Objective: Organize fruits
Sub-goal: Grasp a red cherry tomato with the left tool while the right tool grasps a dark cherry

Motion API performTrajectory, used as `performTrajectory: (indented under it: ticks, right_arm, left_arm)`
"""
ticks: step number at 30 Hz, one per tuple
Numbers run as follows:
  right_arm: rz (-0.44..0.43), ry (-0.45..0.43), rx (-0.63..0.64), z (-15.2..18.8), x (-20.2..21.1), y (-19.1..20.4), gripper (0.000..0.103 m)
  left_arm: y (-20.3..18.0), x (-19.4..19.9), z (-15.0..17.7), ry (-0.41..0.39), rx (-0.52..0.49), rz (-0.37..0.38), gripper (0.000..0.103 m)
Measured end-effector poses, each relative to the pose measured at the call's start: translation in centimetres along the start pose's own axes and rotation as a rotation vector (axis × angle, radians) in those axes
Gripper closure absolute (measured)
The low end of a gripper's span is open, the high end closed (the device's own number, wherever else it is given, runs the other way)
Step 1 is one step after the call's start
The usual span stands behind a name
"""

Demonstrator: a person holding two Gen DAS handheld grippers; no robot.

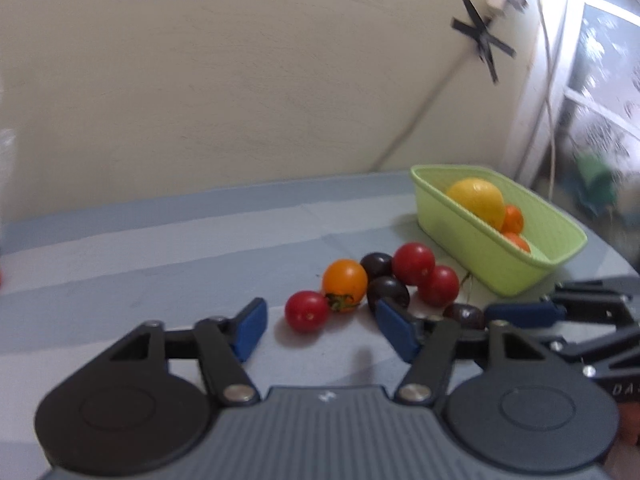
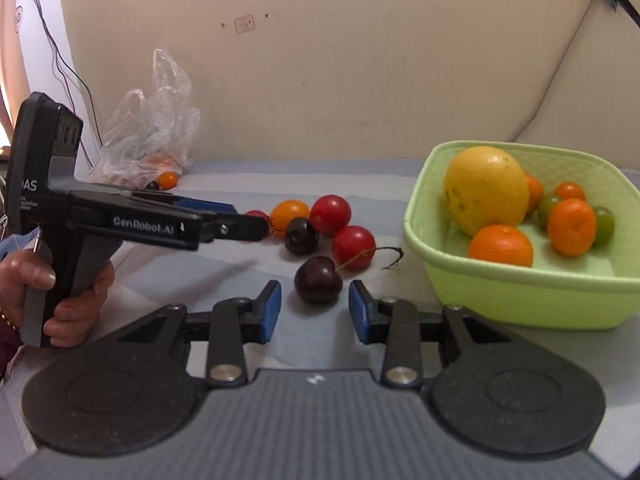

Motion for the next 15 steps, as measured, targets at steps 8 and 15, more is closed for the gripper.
performTrajectory:
  ticks: [8,15]
  right_arm:
    - [-0.006,0.017,-0.003,-0.1,-0.3,0.0,0.075]
    - [-0.035,-0.025,0.004,0.7,2.7,1.0,0.076]
  left_arm:
    - [-0.1,-0.1,0.5,0.017,-0.033,0.002,0.078]
    - [-2.7,3.8,3.9,0.014,-0.014,-0.001,0.078]
Point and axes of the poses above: each gripper's, at about its wrist camera, not at the fingertips, and x roughly against the way its jaws point, y to its left, z to its underside, the point moved 9 cm from there along -x, roughly the way its jaws point, and after that the axes turned 12 degrees about x, right-handed, at the moved point
